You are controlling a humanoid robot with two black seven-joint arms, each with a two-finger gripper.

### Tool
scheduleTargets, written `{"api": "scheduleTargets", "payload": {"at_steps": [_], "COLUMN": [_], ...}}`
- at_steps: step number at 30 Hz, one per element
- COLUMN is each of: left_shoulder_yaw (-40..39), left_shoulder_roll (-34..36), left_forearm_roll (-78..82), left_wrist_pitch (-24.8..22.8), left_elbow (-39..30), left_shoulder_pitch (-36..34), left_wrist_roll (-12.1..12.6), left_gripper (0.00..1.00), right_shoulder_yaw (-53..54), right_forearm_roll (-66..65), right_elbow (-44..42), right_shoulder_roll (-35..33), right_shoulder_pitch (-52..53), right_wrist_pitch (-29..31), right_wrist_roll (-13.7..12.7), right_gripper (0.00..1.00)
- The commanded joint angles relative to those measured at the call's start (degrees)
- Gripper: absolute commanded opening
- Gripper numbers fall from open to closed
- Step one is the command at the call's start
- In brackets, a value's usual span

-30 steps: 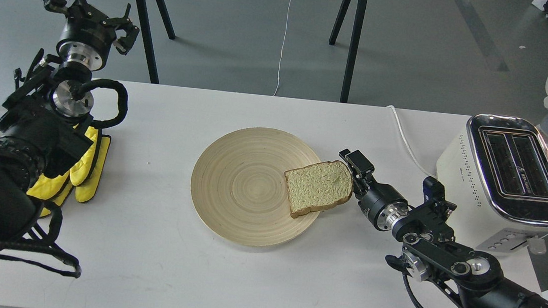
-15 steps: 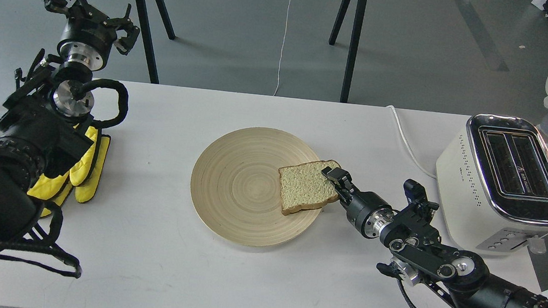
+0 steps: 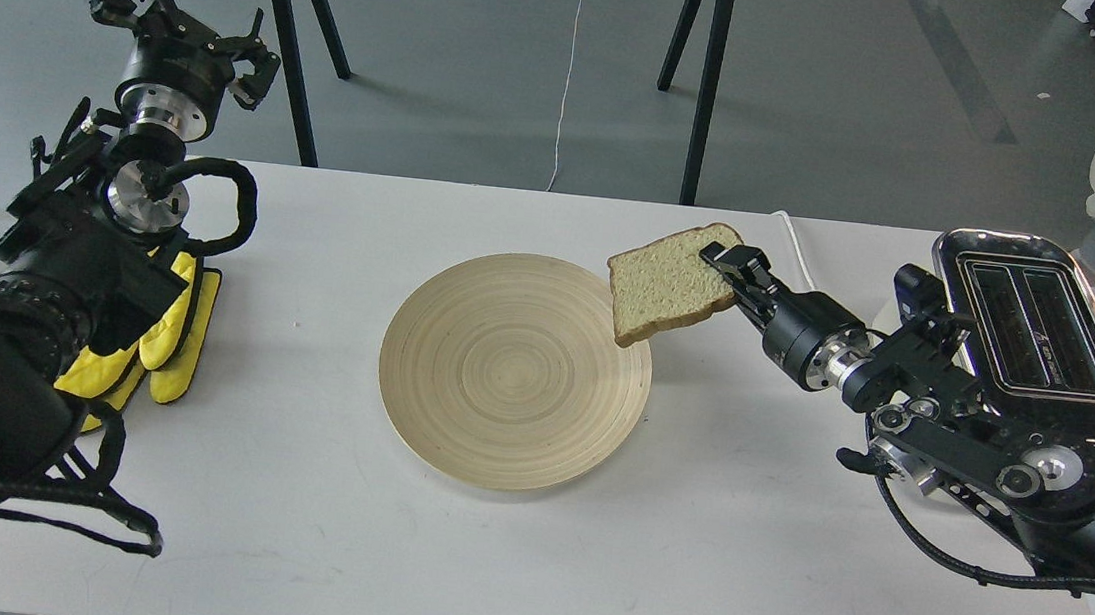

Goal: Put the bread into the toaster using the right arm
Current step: 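Lift the bread slice off the plate and carry it toward the toaster, then lower the bread slice into the toaster slot with the right gripper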

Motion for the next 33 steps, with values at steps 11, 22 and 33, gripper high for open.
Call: {"api": "scheduleTargets", "payload": {"at_steps": [11, 22, 33], "left_shoulder_yaw": [-0.01, -0.01, -0.01], "left_shoulder_roll": [-0.09, -0.09, -0.09], "left_forearm_roll": [0.08, 0.00, 0.08], "left_wrist_pitch": [0.00, 0.00, 0.00], "left_elbow": [-0.04, 0.04, 0.05], "left_shoulder_pitch": [-0.01, -0.01, -0.01], "left_wrist_roll": [0.00, 0.00, 0.00], "left_gripper": [1.00, 1.00, 1.00], "right_shoulder_yaw": [-0.25, -1.12, -2.45], "right_forearm_roll": [-14.83, -23.76, -23.76], "right_elbow": [17.45, 17.28, 16.50], "right_shoulder_roll": [-36.57, -47.49, -44.42], "right_shoulder_pitch": [5.26, -0.46, -0.64], "right_wrist_pitch": [0.44, 0.70, 0.70], "right_wrist_roll": [-3.00, -2.47, -3.00], "right_gripper": [0.08, 0.08, 0.08]}}
